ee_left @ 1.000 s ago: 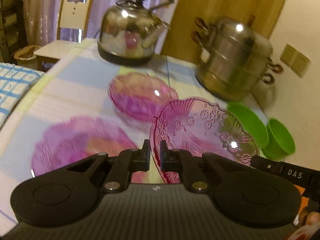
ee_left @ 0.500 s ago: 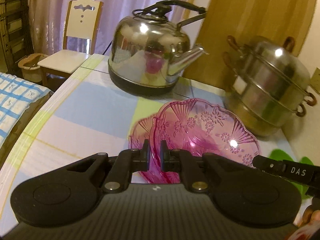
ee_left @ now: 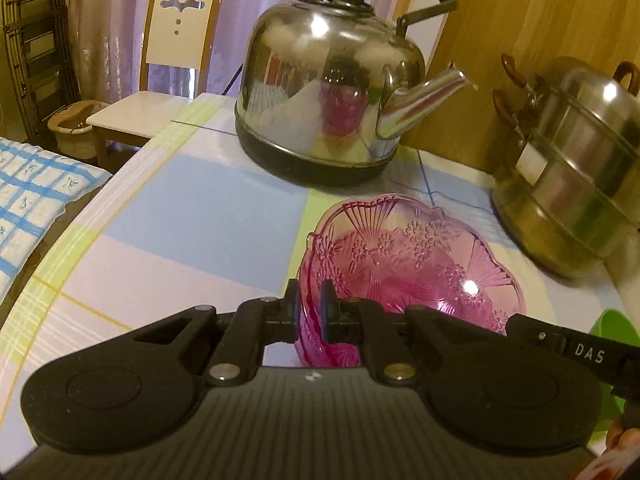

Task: Organize plates and bowls
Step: 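Lift the pink dish with both tools and carry it onto the small pink dish by the kettle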

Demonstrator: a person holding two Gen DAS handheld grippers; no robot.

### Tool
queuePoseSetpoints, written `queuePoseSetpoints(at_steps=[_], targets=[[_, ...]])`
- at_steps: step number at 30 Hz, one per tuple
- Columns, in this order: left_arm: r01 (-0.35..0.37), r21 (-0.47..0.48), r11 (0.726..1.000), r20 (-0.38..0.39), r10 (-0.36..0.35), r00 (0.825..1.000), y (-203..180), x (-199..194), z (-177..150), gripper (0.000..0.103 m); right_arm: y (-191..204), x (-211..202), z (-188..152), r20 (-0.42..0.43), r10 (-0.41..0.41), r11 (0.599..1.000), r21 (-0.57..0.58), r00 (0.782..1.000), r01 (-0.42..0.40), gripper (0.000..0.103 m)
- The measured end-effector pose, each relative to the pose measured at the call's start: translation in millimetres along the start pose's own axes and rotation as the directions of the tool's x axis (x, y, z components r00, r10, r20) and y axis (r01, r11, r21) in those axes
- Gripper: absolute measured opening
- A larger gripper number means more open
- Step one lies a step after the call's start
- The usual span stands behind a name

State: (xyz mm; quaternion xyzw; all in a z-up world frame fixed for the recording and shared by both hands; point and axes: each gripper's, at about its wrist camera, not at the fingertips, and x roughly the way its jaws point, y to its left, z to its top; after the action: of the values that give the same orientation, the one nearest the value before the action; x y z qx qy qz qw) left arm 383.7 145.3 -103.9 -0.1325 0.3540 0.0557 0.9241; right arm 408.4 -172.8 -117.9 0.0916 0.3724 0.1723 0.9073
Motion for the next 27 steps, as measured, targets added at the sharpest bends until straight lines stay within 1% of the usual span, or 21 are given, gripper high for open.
queuePoseSetpoints(at_steps=[7, 21, 23, 26, 27], targets=[[-0.001, 0.011, 1.0, -0.005, 0.001, 1.0, 3, 5, -4, 0.009, 6, 6, -4, -0.01, -0.024, 0.999, -0.045, 1.0, 0.024, 0.009], [-0.008, 0.01, 1.0, -0.01, 0.008, 1.0, 3, 11, -4, 0.009, 12, 10, -4, -0.009, -0.05, 0.996, -0.079, 0.999, 0.05, 0.01], [-0.002, 0.013, 1.0, -0.007, 0.003, 1.0, 2, 11, -5, 0.012, 12, 10, -4, -0.008, -0.053, 0.995, -0.086, 0.999, 0.052, 0.01], [-0.006, 0.019, 1.0, 0.007, 0.006, 1.0, 1, 9, -5, 0.02, 14, 11, -4, -0.004, -0.055, 0.993, -0.1, 0.998, 0.054, 0.01], [-0.006, 0.02, 1.0, 0.014, 0.006, 1.0, 1, 8, -4, 0.023, 14, 12, -5, -0.003, -0.055, 0.993, -0.103, 0.998, 0.054, 0.016]])
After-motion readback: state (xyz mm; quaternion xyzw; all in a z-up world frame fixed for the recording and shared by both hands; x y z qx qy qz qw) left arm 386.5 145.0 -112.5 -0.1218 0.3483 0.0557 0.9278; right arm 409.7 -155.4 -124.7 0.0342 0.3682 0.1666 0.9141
